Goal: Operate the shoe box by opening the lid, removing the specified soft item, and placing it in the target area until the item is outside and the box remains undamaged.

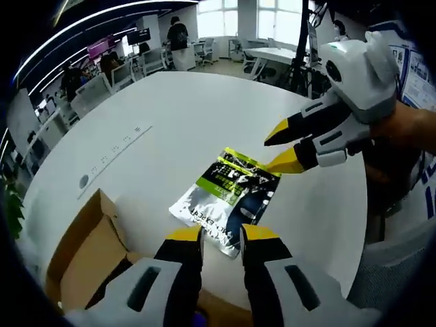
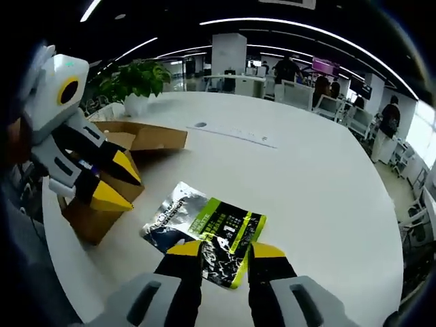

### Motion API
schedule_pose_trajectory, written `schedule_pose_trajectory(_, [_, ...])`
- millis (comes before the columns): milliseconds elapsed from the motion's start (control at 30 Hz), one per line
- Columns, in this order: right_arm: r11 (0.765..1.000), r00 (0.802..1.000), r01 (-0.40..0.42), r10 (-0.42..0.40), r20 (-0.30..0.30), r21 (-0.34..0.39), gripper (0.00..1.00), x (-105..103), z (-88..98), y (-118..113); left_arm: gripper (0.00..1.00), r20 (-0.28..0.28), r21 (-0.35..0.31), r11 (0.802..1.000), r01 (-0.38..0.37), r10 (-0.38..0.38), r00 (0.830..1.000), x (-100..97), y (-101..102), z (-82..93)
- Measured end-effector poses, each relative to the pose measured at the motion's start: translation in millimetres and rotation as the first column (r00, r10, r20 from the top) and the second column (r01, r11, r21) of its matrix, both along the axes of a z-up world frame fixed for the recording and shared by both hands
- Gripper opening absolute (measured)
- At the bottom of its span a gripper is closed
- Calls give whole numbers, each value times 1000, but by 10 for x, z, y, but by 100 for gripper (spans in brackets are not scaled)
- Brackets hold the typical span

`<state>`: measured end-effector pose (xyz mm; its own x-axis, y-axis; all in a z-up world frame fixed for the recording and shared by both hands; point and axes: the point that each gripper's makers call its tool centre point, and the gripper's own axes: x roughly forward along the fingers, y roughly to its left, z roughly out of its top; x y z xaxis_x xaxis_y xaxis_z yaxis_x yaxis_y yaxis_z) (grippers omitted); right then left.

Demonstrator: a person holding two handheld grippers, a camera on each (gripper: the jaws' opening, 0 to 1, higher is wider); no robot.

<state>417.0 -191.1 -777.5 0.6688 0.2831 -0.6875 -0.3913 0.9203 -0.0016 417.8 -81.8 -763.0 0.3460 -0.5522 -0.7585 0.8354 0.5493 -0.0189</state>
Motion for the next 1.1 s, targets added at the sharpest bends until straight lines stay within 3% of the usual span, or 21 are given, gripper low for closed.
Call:
schedule_pose_trajectory(367, [996,997,-77,77,-8,48,28,-92,195,361,33,-10,-63,996,-60,60,998,-53,376,190])
schedule_pose_trajectory(700, [982,990,-144,144,10,124,32,-96,405,850,41,7,-110,984,-138,139,990,-115,773,286])
schedule_pose_trajectory(900, [974,980,-197,197,9,112,33,-125,400,1031,46,17,-111,981,-157,160,987,-143,979,301])
schedule_pose_trajectory(1100, [964,975,-222,223,10,145,35,-122,420,1213,53,23,-110,980,-167,171,985,-166,1205,340])
